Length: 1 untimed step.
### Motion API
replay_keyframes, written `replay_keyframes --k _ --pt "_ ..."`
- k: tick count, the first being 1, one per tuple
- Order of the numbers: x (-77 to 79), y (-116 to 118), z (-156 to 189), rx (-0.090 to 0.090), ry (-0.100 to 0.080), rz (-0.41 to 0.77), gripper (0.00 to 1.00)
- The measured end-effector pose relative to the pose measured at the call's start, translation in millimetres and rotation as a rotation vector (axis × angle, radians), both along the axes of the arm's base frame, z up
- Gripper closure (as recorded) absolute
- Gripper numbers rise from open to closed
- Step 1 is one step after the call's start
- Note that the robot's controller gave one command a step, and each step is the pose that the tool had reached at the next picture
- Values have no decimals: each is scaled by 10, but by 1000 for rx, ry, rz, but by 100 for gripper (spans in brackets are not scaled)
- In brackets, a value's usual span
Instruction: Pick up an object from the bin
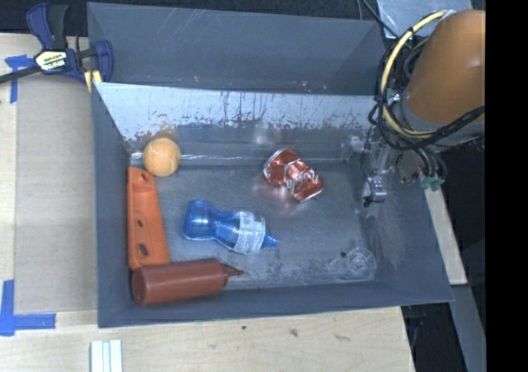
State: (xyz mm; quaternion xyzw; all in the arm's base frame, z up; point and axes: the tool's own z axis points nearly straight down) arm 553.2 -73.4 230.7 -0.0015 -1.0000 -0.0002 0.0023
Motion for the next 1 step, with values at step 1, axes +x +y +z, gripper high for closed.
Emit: replay_keyframes --k 1 --pt "16 4 48 -1 -9 3 0"
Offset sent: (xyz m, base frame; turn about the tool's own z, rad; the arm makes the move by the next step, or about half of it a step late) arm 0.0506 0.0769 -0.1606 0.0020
